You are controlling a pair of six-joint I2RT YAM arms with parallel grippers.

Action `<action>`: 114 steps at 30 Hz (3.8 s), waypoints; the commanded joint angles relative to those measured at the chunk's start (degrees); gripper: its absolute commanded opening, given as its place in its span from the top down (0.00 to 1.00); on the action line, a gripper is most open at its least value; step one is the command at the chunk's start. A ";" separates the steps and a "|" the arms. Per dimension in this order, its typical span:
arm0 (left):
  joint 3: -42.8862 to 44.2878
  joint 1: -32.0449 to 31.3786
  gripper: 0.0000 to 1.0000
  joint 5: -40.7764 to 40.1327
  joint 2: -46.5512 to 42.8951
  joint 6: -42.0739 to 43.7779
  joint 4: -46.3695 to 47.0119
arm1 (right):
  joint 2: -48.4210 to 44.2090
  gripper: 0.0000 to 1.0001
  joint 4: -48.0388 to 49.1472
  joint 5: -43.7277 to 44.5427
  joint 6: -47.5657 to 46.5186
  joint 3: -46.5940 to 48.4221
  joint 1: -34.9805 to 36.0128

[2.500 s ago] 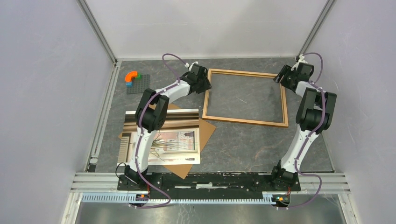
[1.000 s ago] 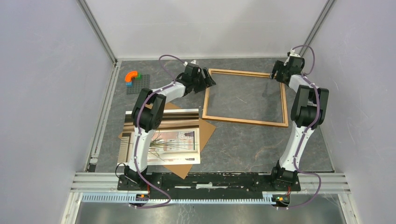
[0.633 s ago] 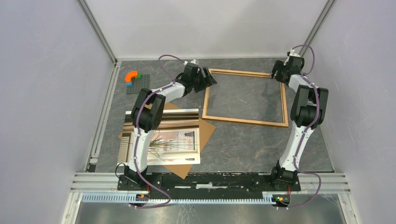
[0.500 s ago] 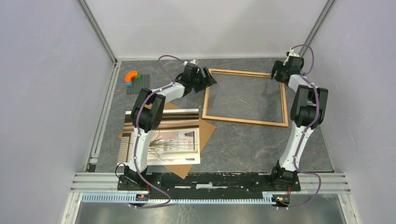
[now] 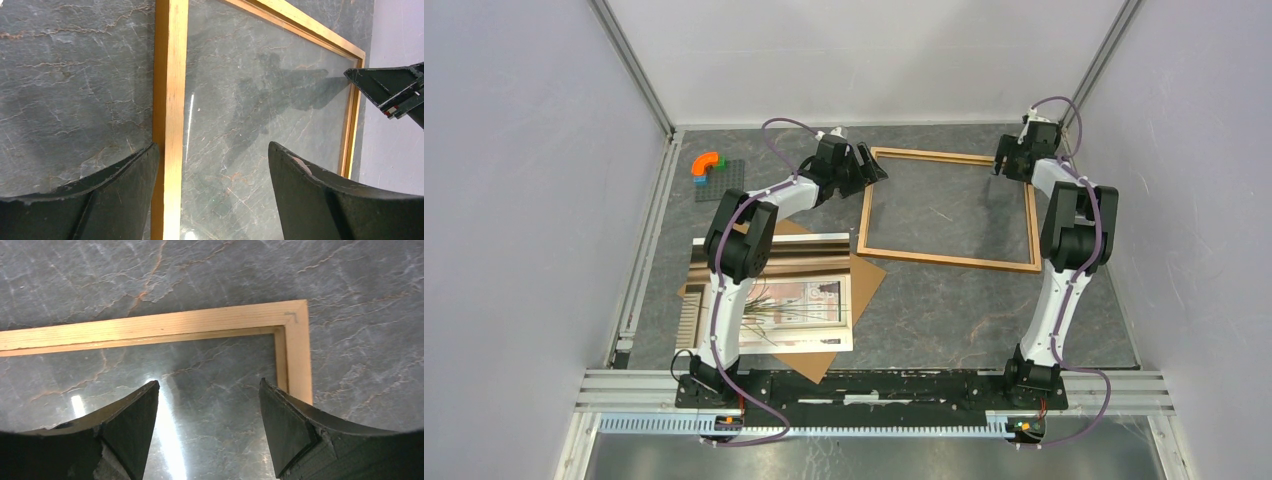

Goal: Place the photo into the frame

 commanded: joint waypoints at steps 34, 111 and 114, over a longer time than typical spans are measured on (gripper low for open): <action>-1.50 0.88 0.14 3.00 -0.86 -2.71 4.08 | -4.17 0.20 4.52 -7.12 5.26 0.54 3.82; -1.63 1.51 0.15 5.47 0.78 -4.49 4.71 | 7.27 0.20 0.01 14.38 2.56 10.66 1.03; -1.68 1.45 0.15 5.52 0.76 -4.49 4.71 | 8.61 0.19 -0.10 12.06 4.06 11.16 0.38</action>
